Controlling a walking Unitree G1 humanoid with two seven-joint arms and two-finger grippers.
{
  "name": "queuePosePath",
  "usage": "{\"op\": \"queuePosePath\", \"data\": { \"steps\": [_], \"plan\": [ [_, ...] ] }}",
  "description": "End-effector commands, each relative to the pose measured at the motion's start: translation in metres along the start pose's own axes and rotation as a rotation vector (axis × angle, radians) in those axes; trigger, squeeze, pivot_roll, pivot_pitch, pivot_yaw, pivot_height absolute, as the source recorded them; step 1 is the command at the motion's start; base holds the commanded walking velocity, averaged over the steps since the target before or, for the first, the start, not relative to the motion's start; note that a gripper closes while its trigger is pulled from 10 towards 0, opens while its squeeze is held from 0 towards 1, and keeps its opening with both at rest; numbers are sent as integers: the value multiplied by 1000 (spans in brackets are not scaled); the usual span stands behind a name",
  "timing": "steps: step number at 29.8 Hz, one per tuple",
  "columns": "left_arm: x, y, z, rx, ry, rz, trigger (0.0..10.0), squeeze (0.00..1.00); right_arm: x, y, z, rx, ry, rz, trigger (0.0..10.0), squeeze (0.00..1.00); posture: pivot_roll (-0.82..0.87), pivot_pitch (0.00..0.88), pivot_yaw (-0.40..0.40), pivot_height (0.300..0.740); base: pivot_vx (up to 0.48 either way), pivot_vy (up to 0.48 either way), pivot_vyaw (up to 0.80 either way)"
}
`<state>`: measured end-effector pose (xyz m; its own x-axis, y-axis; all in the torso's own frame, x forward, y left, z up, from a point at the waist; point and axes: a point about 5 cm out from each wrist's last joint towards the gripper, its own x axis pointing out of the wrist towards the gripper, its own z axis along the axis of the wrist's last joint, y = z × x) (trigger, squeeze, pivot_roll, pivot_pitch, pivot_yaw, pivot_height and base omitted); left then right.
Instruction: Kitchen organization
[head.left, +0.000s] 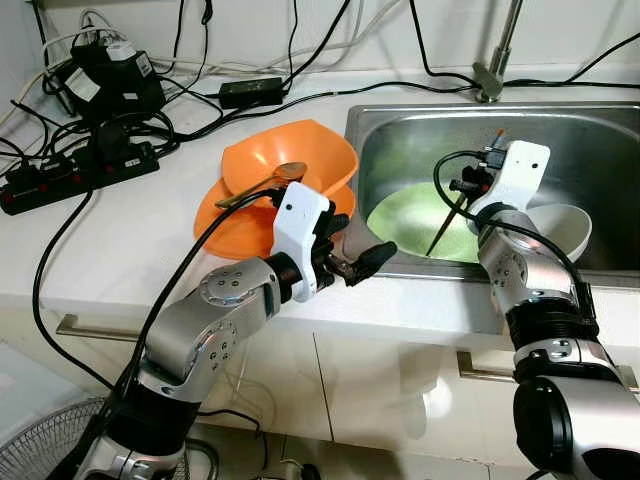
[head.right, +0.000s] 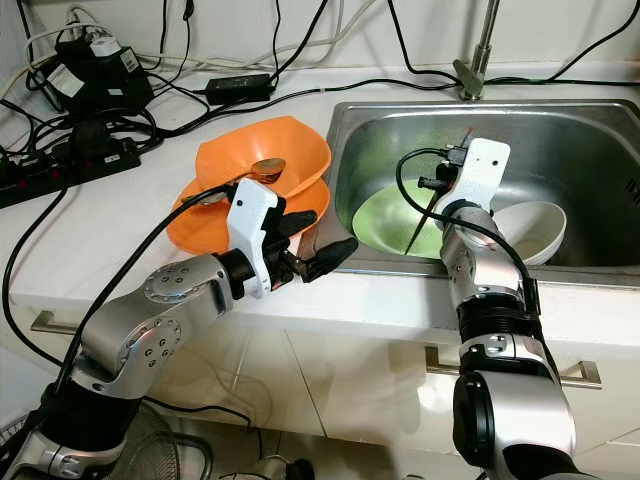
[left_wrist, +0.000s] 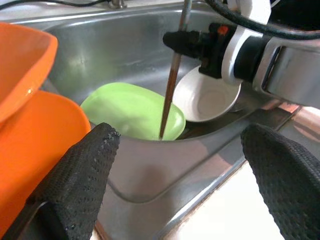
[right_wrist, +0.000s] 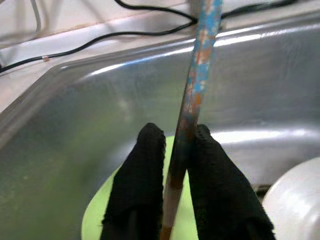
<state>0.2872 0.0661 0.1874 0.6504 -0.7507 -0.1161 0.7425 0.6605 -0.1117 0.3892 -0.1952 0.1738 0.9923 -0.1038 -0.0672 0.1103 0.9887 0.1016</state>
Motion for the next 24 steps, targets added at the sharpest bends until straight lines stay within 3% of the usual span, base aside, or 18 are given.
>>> {"op": "queuePosePath", "data": {
  "steps": [1,12,18,23,24],
  "plan": [
    [-2,1,-5,4,31,-2,10000,1000,2,3,4,-40,-18,-3,10000,1000,-22,47,142,740,0,0,0],
    [-2,2,-3,-23,11,10,10000,1000,3,10,17,19,-76,4,10000,1000,-19,43,144,740,0,0,0],
    [-1,4,-3,30,21,34,10000,1000,1,19,22,111,-87,80,10000,1000,-20,43,147,740,0,0,0],
    [-1,9,7,97,-33,98,10000,1000,-1,28,27,148,-121,141,10000,1000,-18,43,148,740,0,0,0],
    [-3,12,14,145,-92,149,10000,1000,-2,32,30,161,-140,165,10000,1000,-16,44,149,740,0,0,0]
  ]
}}
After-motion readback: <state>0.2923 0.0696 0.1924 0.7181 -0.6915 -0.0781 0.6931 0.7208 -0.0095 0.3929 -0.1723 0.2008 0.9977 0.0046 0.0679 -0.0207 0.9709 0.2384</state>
